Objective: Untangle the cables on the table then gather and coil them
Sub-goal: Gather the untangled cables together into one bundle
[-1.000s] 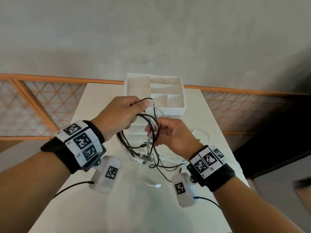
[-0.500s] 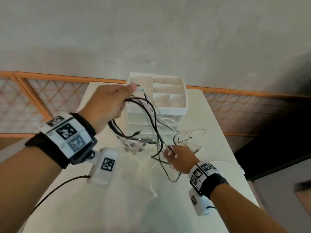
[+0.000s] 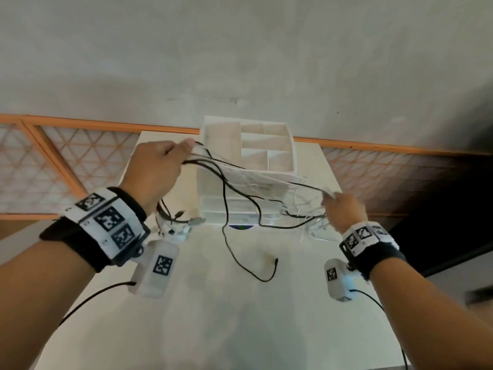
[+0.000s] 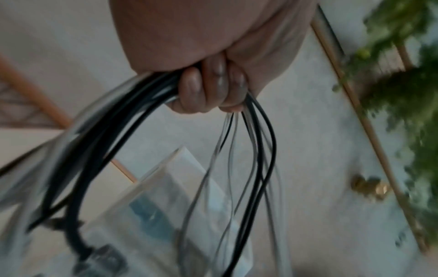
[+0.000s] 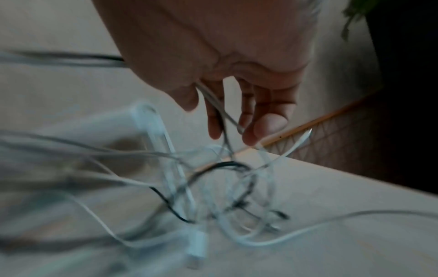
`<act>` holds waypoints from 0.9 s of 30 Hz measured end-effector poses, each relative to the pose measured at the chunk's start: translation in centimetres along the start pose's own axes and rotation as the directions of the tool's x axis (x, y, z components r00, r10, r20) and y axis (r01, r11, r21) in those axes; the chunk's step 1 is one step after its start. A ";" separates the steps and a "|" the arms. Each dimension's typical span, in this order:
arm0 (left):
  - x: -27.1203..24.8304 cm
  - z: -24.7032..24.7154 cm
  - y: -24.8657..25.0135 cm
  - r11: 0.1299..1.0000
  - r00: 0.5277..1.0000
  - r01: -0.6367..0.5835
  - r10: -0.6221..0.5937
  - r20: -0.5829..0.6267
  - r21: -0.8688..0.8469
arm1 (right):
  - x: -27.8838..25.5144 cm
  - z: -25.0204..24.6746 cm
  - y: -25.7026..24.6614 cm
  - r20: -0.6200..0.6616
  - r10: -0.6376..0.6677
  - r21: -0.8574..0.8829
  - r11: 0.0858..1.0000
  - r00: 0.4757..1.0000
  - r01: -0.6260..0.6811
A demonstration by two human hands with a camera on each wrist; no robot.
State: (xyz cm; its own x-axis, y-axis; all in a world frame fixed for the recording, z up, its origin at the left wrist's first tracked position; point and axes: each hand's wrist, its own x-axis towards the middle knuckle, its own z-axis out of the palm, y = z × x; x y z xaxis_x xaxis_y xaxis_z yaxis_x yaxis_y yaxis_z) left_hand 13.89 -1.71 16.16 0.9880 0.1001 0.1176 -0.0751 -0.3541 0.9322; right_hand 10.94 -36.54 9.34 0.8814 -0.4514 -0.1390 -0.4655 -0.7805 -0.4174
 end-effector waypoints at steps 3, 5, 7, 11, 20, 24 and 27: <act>0.6 -0.1 1.3 0.973 0.999 0.041 -0.048 -0.023 -0.227 | -0.8 2.6 1.7 0.119 0.125 -0.179 0.979 0.985 -0.102; 0.5 0.5 1.3 0.989 1.000 0.020 -0.017 0.020 -0.149 | -0.8 2.9 1.3 0.067 0.138 -0.045 0.990 0.988 -0.135; 0.3 1.2 0.7 1.000 0.998 -0.009 0.008 0.058 0.016 | 0.0 1.7 -0.1 -0.027 0.058 0.166 0.985 0.998 -0.053; -0.2 1.9 -0.2 0.951 0.996 -0.016 -0.013 0.091 0.310 | 0.0 -3.0 -3.5 -0.349 -0.044 0.434 0.878 0.936 0.203; -0.1 0.4 0.3 0.985 0.994 -0.077 0.087 -0.060 0.155 | -0.1 -2.9 -2.2 -0.081 -0.087 0.492 0.863 0.993 0.116; -0.6 1.5 0.4 0.969 0.990 -0.142 0.136 0.044 0.200 | -1.4 -2.6 -3.2 -0.366 -0.221 0.378 0.853 0.904 0.361; -1.0 1.9 0.0 0.965 0.991 -0.128 0.118 0.056 0.229 | -0.7 -2.2 -3.0 -0.424 -0.188 0.415 0.829 0.886 0.375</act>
State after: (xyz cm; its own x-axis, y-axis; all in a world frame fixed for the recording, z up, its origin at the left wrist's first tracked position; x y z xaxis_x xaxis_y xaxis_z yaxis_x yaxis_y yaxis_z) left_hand 13.15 -3.57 15.34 0.9783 0.0054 0.2073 -0.1677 -0.5671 0.8064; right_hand 11.57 -34.80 12.66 0.8346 -0.4364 0.3361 -0.0226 -0.6368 -0.7707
